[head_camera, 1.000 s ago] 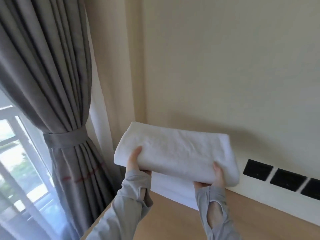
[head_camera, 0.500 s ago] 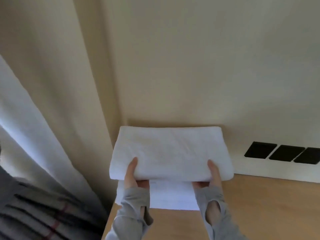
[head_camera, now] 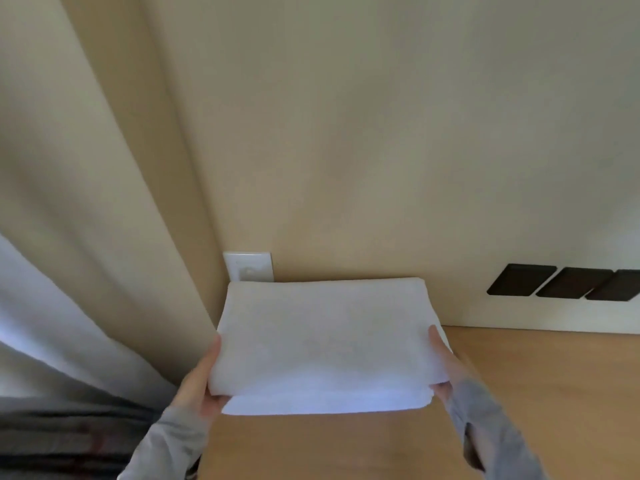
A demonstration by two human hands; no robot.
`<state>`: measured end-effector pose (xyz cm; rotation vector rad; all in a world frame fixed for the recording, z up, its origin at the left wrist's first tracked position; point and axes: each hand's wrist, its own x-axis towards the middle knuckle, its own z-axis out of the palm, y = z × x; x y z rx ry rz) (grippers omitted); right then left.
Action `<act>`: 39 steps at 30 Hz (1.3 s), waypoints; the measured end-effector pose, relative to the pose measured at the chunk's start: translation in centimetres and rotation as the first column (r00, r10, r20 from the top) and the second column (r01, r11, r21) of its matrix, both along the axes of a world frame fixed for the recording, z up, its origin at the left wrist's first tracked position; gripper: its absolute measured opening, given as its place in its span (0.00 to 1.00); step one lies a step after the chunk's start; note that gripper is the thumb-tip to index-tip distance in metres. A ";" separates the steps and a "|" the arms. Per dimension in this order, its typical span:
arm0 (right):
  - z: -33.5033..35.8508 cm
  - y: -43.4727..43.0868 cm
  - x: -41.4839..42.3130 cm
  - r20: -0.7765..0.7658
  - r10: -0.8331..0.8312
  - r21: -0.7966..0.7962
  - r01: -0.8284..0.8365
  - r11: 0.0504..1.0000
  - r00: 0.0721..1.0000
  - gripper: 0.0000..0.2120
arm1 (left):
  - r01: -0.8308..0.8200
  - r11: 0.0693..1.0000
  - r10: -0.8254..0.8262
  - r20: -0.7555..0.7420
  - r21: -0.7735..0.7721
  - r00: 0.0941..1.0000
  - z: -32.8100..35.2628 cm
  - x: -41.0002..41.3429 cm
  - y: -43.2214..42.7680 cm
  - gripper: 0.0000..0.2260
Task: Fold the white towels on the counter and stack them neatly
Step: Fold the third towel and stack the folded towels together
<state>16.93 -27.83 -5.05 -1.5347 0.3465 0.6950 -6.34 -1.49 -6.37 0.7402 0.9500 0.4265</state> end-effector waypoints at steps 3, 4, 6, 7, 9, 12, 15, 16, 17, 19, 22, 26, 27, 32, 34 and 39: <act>1.9 1.0 2.8 -0.046 0.247 -0.199 -0.251 0.947 0.968 0.43 | 0.231 0.967 -0.199 -0.248 0.106 0.948 1.4 2.4 2.3 0.25; 2.1 1.6 3.7 -0.078 0.306 -0.247 -0.316 0.916 0.949 0.42 | 0.284 0.950 -0.224 -0.357 0.126 0.907 1.8 3.4 2.9 0.26; 2.4 3.0 5.0 -0.097 0.387 -0.318 -0.397 0.861 0.917 0.40 | 0.344 0.924 -0.214 -0.521 0.167 0.826 2.2 4.9 3.9 0.25; 2.5 3.6 5.3 -0.089 0.409 -0.339 -0.414 0.845 0.908 0.39 | 0.356 0.915 -0.202 -0.552 0.187 0.809 2.2 5.6 4.2 0.24; 2.2 4.4 5.4 -0.018 0.433 -0.390 -0.405 0.827 0.901 0.36 | 0.378 0.885 -0.162 -0.582 0.271 0.797 2.2 6.3 4.2 0.21; 1.9 3.9 4.7 0.203 0.432 -0.456 -0.306 0.836 0.879 0.24 | 0.362 0.795 -0.030 -0.565 0.487 0.824 2.3 6.0 4.3 0.18; 1.7 3.3 4.4 0.353 0.393 -0.425 -0.228 0.876 0.849 0.14 | 0.318 0.737 0.030 -0.499 0.596 0.866 2.2 5.6 4.4 0.17; 1.6 3.4 4.4 0.390 0.394 -0.433 -0.212 0.876 0.832 0.13 | 0.312 0.736 0.033 -0.491 0.601 0.871 2.1 5.6 4.5 0.16; 1.5 3.5 4.4 0.413 0.397 -0.451 -0.195 0.871 0.820 0.13 | 0.320 0.737 0.028 -0.500 0.595 0.866 1.8 5.7 4.6 0.16; 0.8 4.0 4.5 0.411 0.427 -0.511 -0.184 0.839 0.805 0.15 | 0.370 0.749 0.000 -0.559 0.550 0.829 0.9 5.8 4.6 0.16; -1.1 4.4 4.7 0.392 0.461 -0.589 -0.167 0.790 0.796 0.20 | 0.394 0.776 -0.004 -0.621 0.493 0.784 -0.4 5.9 4.5 0.19; -0.8 4.6 4.7 0.317 0.505 -0.662 -0.194 0.724 0.803 0.25 | 0.472 0.733 0.056 -0.735 0.490 0.675 0.3 6.0 3.9 0.24; -0.5 4.5 4.6 0.328 0.548 -0.740 -0.151 0.655 0.769 0.27 | 0.548 0.668 0.130 -0.803 0.505 0.581 0.7 6.0 3.5 0.25; 1.2 8.4 0.0 0.663 0.745 -0.740 0.223 0.635 0.078 0.20 | 0.768 0.019 0.360 -0.721 0.640 0.592 2.6 9.3 -3.1 0.24; 0.6 10.7 -2.5 0.470 0.881 -0.879 -0.054 0.473 0.059 0.23 | 0.839 -0.107 0.258 -0.800 0.533 0.541 1.9 11.5 -5.9 0.25; -2.1 7.8 -0.1 0.292 0.950 -0.956 -0.002 0.294 0.112 0.27 | 0.898 -0.138 0.261 -0.860 0.417 0.439 -0.7 9.6 -2.5 0.27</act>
